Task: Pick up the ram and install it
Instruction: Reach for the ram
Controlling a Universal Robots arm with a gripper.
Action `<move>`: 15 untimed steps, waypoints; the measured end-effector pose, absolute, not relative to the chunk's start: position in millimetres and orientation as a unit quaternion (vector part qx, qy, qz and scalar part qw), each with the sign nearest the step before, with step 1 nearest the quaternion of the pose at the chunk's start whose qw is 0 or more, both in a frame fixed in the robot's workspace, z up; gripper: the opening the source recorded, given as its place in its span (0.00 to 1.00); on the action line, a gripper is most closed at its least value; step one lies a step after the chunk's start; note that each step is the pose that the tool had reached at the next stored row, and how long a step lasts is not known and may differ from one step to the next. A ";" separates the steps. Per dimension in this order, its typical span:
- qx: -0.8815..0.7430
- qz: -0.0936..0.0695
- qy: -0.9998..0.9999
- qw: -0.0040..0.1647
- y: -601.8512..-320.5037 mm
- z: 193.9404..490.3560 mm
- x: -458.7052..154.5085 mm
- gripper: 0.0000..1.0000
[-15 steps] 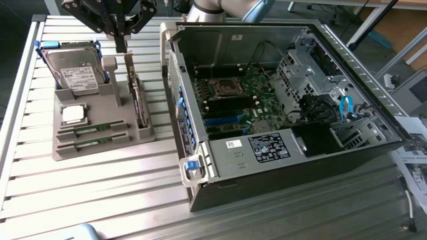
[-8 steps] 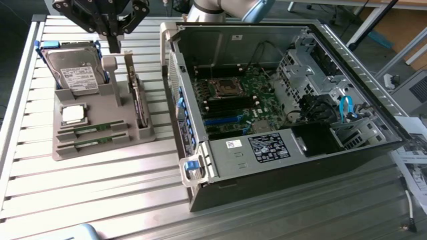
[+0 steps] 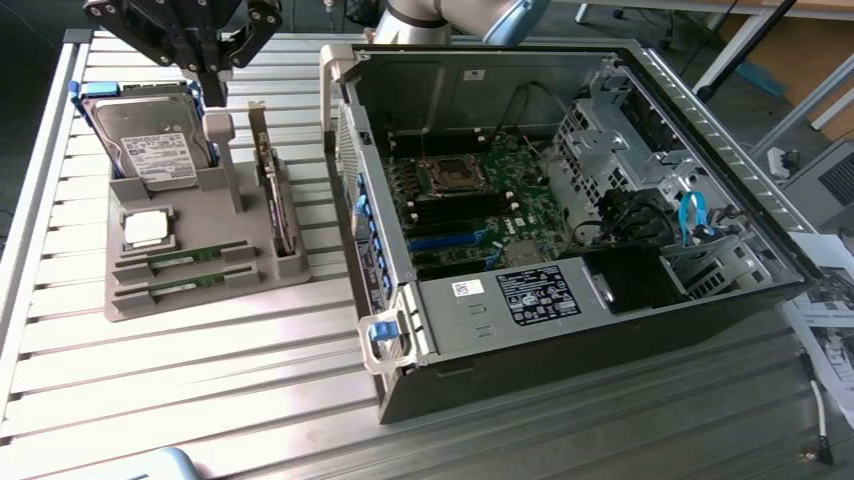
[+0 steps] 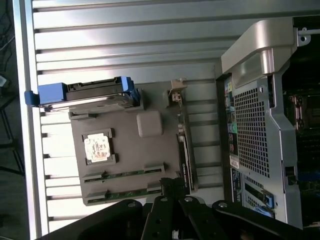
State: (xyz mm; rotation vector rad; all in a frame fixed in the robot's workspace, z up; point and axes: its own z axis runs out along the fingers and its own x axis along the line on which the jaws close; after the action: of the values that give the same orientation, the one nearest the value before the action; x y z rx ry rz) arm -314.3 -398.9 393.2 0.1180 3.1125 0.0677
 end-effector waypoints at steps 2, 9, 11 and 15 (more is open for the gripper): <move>0.038 0.022 0.999 0.013 -398.9 393.2 -317.4 0.10; 0.038 0.022 0.999 0.013 -399.0 393.2 -328.9 0.10; 0.038 0.022 0.999 0.013 -398.9 393.2 -331.5 0.10; 0.038 0.022 0.999 0.013 -398.9 393.1 -337.7 0.10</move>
State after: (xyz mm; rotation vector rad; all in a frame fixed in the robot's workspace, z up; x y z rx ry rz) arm -337.7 -398.9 393.1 0.1180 3.1124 0.0677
